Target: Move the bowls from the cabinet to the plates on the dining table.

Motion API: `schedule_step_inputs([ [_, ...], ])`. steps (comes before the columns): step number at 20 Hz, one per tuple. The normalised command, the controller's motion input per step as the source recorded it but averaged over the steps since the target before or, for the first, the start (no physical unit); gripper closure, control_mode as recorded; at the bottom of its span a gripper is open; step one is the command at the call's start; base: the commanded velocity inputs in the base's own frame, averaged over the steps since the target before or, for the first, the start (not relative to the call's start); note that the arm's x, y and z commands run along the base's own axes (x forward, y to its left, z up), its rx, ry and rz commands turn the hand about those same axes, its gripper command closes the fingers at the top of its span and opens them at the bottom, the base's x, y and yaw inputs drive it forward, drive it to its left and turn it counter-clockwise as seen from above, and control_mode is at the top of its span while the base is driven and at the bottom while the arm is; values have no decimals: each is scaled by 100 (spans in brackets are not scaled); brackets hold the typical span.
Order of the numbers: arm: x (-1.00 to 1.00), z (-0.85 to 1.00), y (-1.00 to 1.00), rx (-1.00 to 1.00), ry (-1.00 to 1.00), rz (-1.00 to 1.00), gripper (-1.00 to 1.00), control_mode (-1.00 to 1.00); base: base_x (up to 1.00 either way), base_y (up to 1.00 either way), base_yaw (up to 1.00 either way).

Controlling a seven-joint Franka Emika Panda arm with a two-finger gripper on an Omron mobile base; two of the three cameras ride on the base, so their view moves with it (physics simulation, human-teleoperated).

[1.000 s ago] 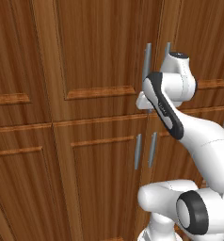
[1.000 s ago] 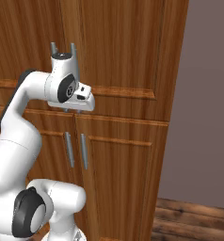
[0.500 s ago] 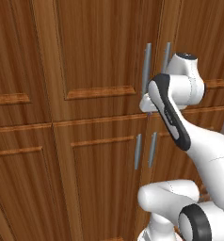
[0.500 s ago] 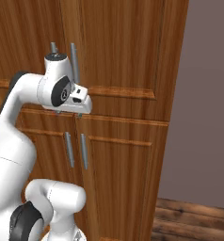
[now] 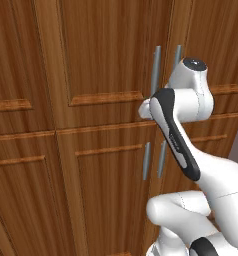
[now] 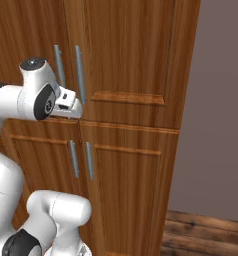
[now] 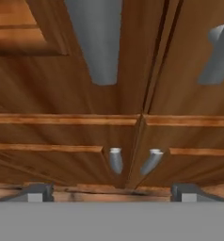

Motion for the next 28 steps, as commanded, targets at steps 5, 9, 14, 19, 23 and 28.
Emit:
schedule_step_inputs([
  [5, -18, 36, 31, 0, -13, -8, -100, -100, 0, 0, 0],
  [9, -12, 38, 20, 1, -10, -6, -100, -100, 0, 0, 0],
  [14, -2, 32, 12, 1, -9, -4, -100, -100, 0, 0, 0],
  [19, 0, 37, 0, 4, -8, 0, -100, -100, 0, 0, 0],
  [23, 0, 33, 0, 3, -9, 0, -100, -100, 0, 0, 0],
  [28, 0, 30, 0, 2, -10, 0, -100, -100, 0, 0, 0],
])
